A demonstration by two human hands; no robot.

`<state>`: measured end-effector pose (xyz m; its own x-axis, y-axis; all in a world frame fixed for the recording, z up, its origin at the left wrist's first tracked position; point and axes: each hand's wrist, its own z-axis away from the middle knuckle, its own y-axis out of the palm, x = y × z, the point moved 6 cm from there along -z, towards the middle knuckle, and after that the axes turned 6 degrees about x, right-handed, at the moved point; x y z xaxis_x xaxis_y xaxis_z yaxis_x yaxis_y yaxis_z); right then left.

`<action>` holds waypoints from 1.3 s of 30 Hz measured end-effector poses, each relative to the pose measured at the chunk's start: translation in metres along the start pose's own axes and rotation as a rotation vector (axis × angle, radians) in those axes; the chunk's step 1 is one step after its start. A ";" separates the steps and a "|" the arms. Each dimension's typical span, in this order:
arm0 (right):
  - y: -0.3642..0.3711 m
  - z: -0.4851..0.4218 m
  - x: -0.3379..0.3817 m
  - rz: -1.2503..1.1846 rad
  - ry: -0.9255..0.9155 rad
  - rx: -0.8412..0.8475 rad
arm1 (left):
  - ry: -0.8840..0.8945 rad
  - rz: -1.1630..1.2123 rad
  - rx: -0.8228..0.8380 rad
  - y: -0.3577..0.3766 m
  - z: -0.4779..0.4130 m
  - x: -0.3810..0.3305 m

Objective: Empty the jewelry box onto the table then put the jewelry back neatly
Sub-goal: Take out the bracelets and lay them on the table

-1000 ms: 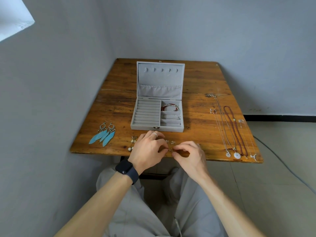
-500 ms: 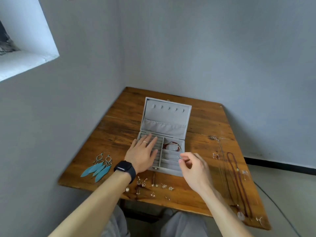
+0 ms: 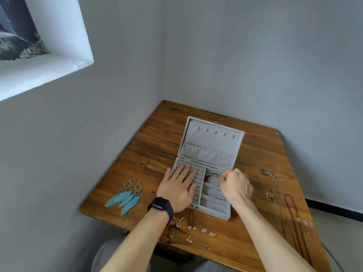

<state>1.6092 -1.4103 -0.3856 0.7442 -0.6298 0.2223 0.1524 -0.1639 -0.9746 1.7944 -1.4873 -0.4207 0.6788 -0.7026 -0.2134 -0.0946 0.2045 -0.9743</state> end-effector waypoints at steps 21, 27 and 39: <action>0.007 0.169 -0.088 -1.129 0.222 -0.115 | -0.172 -0.214 -0.021 -0.041 -0.042 -0.058; 0.023 0.196 -0.108 -1.204 0.280 -0.163 | -0.225 -0.136 0.012 -0.040 -0.059 -0.076; -0.017 0.138 -0.115 -1.051 0.120 -0.101 | -0.232 0.841 -0.267 -0.032 0.006 -0.010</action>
<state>1.6111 -1.2305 -0.3984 0.2001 -0.2051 0.9581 0.6230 -0.7281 -0.2860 1.7949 -1.4822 -0.3870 0.4361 -0.2329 -0.8692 -0.7705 0.4024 -0.4944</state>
